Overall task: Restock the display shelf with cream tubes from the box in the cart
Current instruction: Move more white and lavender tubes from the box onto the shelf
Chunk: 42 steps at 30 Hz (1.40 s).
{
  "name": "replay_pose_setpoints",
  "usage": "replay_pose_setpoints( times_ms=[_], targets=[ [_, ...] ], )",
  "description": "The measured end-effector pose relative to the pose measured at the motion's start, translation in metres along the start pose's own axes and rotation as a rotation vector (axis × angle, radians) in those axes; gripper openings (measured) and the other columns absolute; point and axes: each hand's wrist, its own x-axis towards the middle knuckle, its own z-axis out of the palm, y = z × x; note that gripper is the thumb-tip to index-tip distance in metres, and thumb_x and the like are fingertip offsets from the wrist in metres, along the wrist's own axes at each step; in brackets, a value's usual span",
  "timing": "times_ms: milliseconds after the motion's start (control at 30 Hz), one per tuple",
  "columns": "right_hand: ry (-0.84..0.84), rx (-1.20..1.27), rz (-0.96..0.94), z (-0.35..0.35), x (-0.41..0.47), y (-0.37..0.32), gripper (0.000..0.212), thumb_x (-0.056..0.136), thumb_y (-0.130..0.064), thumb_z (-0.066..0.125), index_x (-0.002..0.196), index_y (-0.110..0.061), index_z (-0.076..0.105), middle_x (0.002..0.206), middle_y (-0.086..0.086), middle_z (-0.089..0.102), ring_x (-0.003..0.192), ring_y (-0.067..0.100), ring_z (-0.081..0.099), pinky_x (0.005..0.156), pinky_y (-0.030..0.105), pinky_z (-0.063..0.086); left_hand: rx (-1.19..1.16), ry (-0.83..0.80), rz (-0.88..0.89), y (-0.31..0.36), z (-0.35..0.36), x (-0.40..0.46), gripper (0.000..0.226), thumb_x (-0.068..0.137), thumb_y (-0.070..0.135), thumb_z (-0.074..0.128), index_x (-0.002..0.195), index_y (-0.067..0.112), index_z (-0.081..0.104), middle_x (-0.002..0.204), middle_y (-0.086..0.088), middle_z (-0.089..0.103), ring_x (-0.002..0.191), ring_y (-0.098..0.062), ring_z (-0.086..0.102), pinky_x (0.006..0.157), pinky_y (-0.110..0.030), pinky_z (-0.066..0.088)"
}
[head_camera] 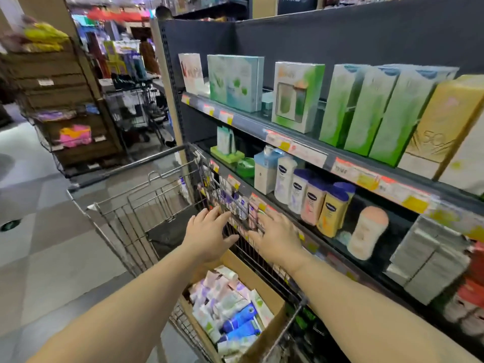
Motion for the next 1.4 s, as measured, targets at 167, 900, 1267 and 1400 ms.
replay_pose_setpoints(
  times_ms=[167,900,1267,1400],
  targets=[
    [-0.010,-0.008,0.144,0.025,0.037,0.008,0.063,0.091,-0.055,0.049,0.147,-0.030,0.033,0.154,-0.001,0.031,0.142,0.025,0.023,0.116,0.043,0.021,0.024,-0.057,0.150,-0.020,0.035,0.073,0.077,0.087,0.069,0.043,0.151,0.034,0.019,0.161,-0.004,0.015,0.148,-0.030,0.012,0.119,-0.048,0.017],
    [-0.247,0.179,0.874,0.222,0.030,0.041,0.057,0.092,-0.039,0.057,0.145,-0.024,0.040,0.146,0.005,0.044,0.132,0.027,0.040,0.106,0.034,0.036,-0.014,-0.601,0.641,-0.085,0.255,0.163,0.080,0.081,0.066,0.054,0.148,0.031,0.029,0.153,-0.006,0.035,0.139,-0.030,0.032,0.113,-0.040,0.027],
    [-0.395,0.314,0.906,0.322,0.025,0.074,0.060,0.096,-0.032,0.056,0.149,-0.020,0.031,0.154,0.003,0.032,0.140,0.025,0.032,0.114,0.036,0.027,-0.123,-0.774,0.478,-0.061,0.367,0.160,0.065,0.086,0.047,0.056,0.144,0.024,0.038,0.143,-0.009,0.048,0.136,-0.034,0.036,0.108,-0.045,0.034],
    [-0.411,0.326,0.915,0.348,0.025,0.083,0.061,0.095,-0.032,0.056,0.149,-0.019,0.031,0.154,0.005,0.033,0.140,0.024,0.030,0.114,0.035,0.025,-0.328,-0.826,0.177,-0.038,0.396,0.162,0.047,0.090,0.034,0.060,0.131,0.012,0.051,0.125,-0.011,0.060,0.116,-0.030,0.054,0.091,-0.031,0.042]
  ],
)
